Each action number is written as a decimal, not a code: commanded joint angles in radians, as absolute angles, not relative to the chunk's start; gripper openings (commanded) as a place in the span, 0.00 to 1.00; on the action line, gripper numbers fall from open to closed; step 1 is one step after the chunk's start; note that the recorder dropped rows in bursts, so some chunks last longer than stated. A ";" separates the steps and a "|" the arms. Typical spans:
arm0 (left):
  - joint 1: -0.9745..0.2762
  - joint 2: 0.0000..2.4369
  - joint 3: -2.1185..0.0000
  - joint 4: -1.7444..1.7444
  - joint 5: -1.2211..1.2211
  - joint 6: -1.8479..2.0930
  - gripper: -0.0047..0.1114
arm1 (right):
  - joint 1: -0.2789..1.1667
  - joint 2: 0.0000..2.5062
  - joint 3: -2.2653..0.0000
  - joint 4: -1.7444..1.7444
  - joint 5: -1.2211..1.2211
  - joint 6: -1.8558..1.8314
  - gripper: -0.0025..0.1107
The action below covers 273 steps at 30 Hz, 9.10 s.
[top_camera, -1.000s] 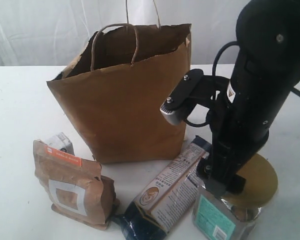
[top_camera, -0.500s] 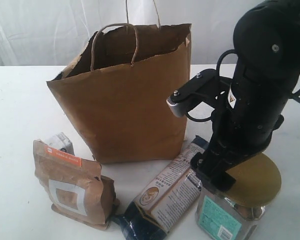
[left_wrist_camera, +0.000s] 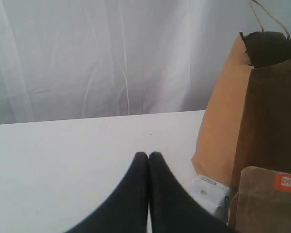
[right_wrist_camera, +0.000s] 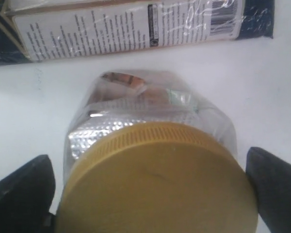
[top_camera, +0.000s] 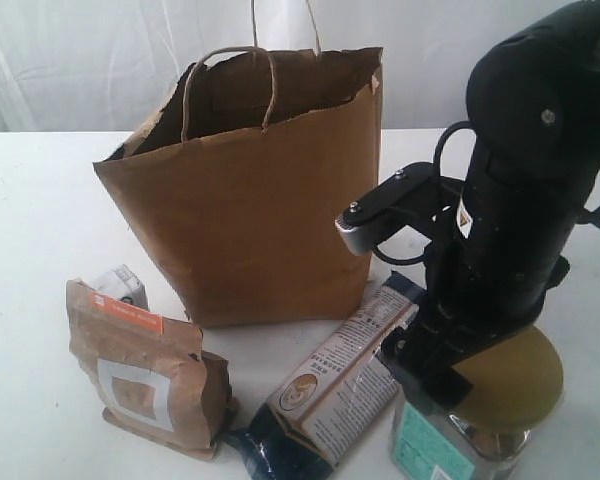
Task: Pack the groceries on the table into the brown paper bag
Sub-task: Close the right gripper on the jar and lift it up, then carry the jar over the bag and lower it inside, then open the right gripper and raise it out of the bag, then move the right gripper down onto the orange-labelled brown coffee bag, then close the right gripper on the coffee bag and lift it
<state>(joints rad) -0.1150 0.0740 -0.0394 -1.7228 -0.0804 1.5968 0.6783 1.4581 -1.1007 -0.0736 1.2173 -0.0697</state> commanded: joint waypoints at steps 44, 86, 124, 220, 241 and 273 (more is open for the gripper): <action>-0.112 0.077 -0.035 -1.744 -0.079 1.588 0.04 | 0.678 1.294 -1.559 0.503 1.221 -0.082 0.02; -0.112 0.077 -0.035 -1.744 -0.079 1.592 0.04 | 0.678 1.721 -2.063 -0.109 0.635 -0.289 0.02; -0.112 0.077 -0.035 -1.744 -0.077 1.590 0.04 | 0.678 1.916 -2.057 -0.091 0.820 -0.284 0.03; -0.112 0.077 -0.153 -1.640 -0.153 1.657 0.04 | 0.680 1.669 -2.101 0.504 1.207 -0.447 0.94; -0.112 0.079 0.000 -1.744 -0.144 1.592 0.04 | 0.980 1.800 -1.624 0.228 1.145 -0.556 0.55; -0.112 0.079 0.000 -1.744 -0.161 1.592 0.04 | 0.981 1.931 -1.649 0.096 1.097 -0.460 0.60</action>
<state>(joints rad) -0.1150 0.0758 -0.0036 -1.7224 -0.1688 1.5894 0.9770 1.9117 -1.6522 0.0989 1.1266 -0.5013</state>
